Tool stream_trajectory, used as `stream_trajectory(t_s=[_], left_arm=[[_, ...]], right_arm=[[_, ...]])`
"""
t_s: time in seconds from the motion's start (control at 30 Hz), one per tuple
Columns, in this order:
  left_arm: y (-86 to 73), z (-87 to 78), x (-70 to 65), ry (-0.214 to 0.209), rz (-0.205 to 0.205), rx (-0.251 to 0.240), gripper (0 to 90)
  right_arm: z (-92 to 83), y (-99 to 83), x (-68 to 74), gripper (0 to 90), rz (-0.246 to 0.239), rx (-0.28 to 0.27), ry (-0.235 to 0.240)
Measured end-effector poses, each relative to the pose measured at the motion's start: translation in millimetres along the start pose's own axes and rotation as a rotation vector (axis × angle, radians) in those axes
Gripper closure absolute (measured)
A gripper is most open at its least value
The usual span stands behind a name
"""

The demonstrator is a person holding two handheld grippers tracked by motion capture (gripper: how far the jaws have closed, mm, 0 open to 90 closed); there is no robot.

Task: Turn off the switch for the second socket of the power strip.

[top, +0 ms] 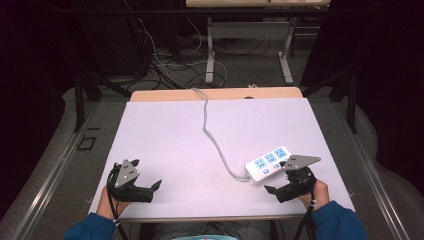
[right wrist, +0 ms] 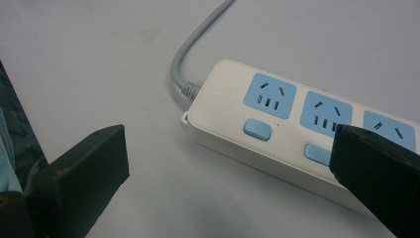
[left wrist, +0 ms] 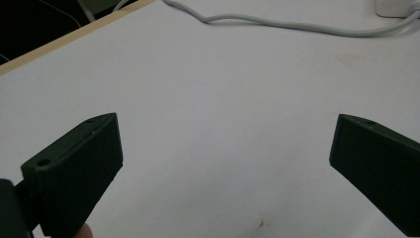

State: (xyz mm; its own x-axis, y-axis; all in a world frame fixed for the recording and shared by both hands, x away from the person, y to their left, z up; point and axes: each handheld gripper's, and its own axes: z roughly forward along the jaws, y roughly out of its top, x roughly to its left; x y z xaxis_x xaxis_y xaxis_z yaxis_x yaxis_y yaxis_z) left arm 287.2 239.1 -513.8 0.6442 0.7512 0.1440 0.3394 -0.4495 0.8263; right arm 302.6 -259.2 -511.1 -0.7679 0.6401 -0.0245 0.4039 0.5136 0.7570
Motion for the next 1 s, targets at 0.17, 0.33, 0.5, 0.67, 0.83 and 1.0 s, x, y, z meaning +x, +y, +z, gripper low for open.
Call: stream_trajectory(t_s=[0.17,0.33,0.5,0.67,0.83,1.0], left_arm=[[0.5,0.0,0.5,-0.004,0.003,0.01,0.0],[1.0,0.2,1.3,0.006,0.015,0.006,0.0],[0.6,-0.2,0.4,0.002,0.006,0.008,0.0],[0.8,0.5,-0.3,-0.003,0.009,0.011,0.0],[0.8,0.4,0.0,-0.004,0.008,0.01,0.0],[1.2,0.3,-0.2,-0.003,0.018,0.008,0.0]], right_arm=[[0.4,0.4,-0.8,1.5,-0.013,-0.004,-0.003],[0.2,0.6,-1.8,1.5,-0.012,-0.007,-0.006],[0.5,1.1,-1.0,1.5,-0.009,-0.016,-0.02],[0.1,2.3,-1.5,1.5,-0.002,-0.01,-0.02],[0.3,4.6,-4.3,1.5,-0.005,-0.025,-0.044],[-0.5,6.9,-9.2,1.5,0.001,-0.024,-0.055]])
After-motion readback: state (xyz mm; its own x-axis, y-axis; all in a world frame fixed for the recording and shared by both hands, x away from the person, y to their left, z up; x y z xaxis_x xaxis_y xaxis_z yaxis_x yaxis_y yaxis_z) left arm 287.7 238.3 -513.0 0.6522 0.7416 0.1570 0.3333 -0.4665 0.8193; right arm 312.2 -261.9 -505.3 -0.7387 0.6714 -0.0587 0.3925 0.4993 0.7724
